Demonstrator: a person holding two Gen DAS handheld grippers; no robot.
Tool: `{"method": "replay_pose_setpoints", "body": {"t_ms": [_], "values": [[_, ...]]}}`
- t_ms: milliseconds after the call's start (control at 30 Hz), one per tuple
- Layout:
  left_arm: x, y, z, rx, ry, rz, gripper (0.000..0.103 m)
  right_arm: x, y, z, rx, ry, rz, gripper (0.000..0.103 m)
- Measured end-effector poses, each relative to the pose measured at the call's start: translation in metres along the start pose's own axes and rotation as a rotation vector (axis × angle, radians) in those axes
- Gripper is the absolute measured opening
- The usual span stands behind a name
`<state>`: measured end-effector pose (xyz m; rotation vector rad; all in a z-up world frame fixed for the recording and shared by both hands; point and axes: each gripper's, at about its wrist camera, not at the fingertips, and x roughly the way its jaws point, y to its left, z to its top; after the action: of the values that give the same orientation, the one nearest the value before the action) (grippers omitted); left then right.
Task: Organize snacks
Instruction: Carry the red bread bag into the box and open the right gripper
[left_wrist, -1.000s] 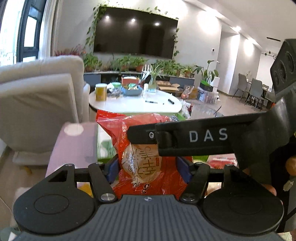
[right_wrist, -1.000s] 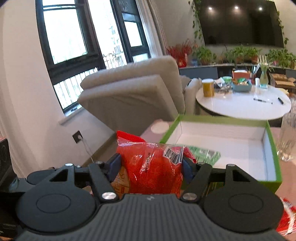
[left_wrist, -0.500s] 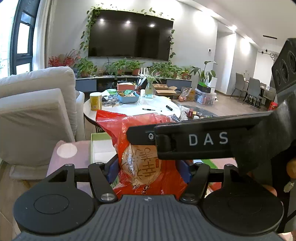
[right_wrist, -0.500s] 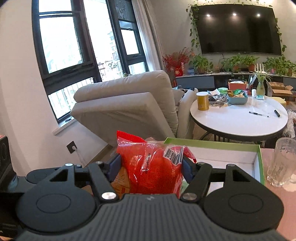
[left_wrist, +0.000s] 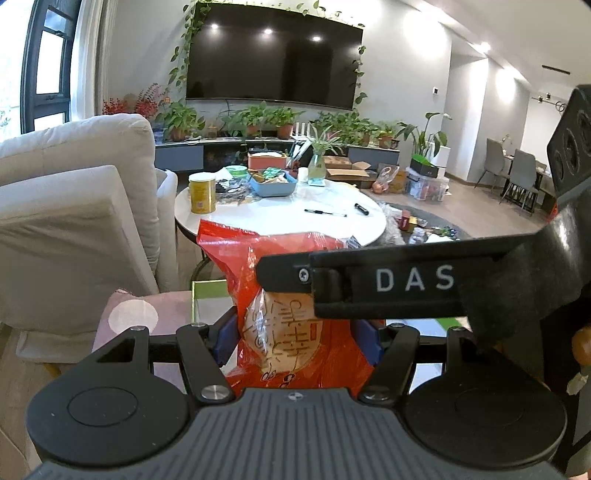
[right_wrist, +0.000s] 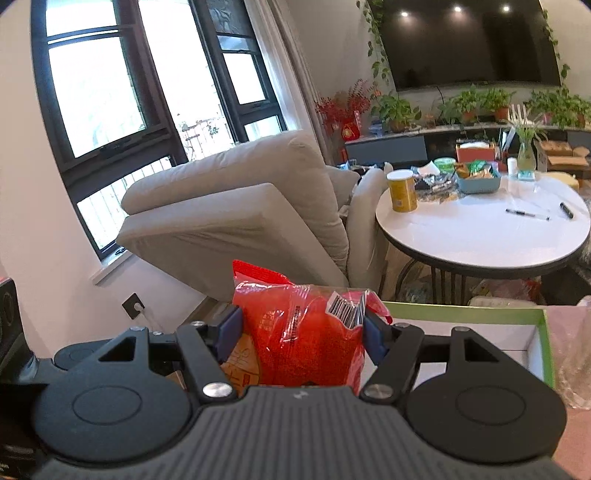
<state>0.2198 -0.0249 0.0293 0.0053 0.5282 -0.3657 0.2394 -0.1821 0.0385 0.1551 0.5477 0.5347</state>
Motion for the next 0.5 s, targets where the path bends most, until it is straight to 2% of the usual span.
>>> {"method": "replay_pose_setpoints", "body": {"t_ms": [300, 433, 500], "values": [[0.027, 0.011, -0.004, -0.016, 0.043, 0.032, 0.061, 0.027, -0.008, -0.004, 0.015, 0.043, -0.01, 0.055], [0.035, 0.014, -0.007, -0.023, 0.05, 0.037, 0.061, 0.037, -0.009, -0.007, 0.014, 0.06, -0.038, 0.055], [0.036, 0.016, -0.009, -0.025, 0.037, 0.064, 0.064, 0.043, -0.01, -0.01, 0.01, 0.063, -0.06, 0.055]]}}
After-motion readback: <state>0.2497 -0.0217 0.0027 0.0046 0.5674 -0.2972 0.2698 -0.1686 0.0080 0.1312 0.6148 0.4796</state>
